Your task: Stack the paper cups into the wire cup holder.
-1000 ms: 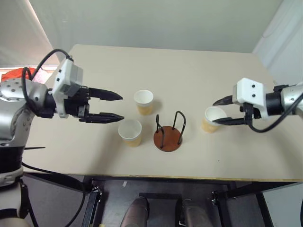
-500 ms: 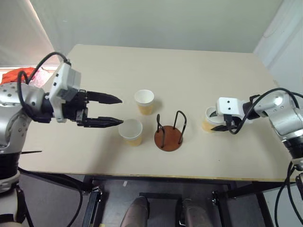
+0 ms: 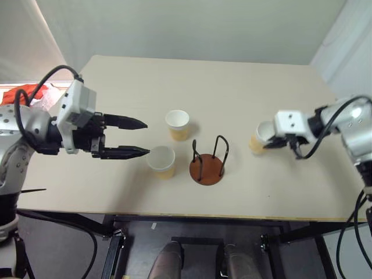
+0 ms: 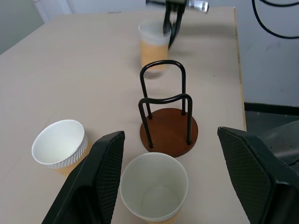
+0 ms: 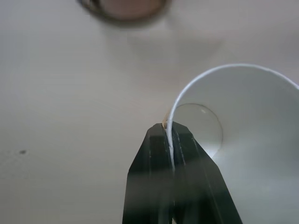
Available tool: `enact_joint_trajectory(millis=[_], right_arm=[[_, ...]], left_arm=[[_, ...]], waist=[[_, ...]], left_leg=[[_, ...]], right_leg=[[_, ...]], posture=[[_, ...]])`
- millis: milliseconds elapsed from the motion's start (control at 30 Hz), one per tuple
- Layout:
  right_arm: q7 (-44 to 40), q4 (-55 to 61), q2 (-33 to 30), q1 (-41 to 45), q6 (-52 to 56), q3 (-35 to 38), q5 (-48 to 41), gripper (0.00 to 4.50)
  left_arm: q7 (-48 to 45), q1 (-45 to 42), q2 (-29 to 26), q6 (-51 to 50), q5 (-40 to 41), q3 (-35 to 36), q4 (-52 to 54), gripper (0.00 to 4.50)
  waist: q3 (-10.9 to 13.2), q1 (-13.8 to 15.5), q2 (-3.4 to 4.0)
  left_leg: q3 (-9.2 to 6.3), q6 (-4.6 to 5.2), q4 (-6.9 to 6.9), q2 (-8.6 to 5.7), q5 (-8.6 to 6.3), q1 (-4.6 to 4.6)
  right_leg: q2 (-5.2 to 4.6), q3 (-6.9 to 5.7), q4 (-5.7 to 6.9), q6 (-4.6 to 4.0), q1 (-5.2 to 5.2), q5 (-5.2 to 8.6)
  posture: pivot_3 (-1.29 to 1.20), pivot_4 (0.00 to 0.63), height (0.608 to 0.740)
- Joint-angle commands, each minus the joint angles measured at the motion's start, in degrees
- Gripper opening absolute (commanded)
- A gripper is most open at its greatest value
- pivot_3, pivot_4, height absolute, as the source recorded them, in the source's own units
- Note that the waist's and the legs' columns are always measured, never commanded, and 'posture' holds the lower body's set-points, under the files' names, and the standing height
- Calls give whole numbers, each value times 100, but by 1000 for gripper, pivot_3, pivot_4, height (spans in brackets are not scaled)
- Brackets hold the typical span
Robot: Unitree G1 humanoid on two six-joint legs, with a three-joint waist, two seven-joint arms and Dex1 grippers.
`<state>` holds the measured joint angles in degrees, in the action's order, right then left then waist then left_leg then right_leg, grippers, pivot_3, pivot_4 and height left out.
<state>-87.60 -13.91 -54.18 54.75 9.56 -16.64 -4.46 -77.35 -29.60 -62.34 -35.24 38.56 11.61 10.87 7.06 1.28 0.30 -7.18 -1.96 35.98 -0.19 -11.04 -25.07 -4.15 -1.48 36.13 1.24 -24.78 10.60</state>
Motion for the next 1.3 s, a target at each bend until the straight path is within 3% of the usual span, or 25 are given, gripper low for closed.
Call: enact_joint_trajectory(millis=[33,133,267,900,1000,1300], right_arm=[[-465,198,237,1158,357,666,-1041,23],[-490,323,691,1720,372,295,-1551,23],[-490,784,905,1660,296,-273,-1834,23],[-490,920,917,1063,-549,-1005,-1158,23],[-490,824,992,1024,-615,-1007,-950,652],[-490,1172,1103,958,-145,-699,-1147,3714]], left_arm=[[16,16,-95,29,68,231,58,3491],[19,-6,-92,42,45,188,38,3491],[66,-46,-90,51,8,163,32,3491],[319,451,-217,-177,224,568,513,3491],[321,449,-229,-189,242,492,589,3491],[87,368,-589,52,-151,-24,861,3491]], waist=[[2,-63,10],[-12,-66,-13],[-10,-52,-11],[-9,-6,-12],[-9,-7,-12],[-9,-8,-12]], left_leg=[[5,6,-5,0,8,0],[-9,11,-11,17,13,12],[-19,-4,-8,34,4,12],[-26,-22,1,37,-13,26],[-26,-25,1,37,-10,29],[-26,-27,0,37,-13,27]], right_leg=[[1,3,2,-1,-5,0],[24,-2,4,-50,1,30],[51,-4,7,-85,1,51],[51,-5,73,-109,-7,66],[51,-4,76,-112,-7,67],[51,-4,74,-117,-8,69]], posture=[[0,150,740],[0,150,740],[0,150,740],[0,150,740],[0,150,740],[0,150,740]])
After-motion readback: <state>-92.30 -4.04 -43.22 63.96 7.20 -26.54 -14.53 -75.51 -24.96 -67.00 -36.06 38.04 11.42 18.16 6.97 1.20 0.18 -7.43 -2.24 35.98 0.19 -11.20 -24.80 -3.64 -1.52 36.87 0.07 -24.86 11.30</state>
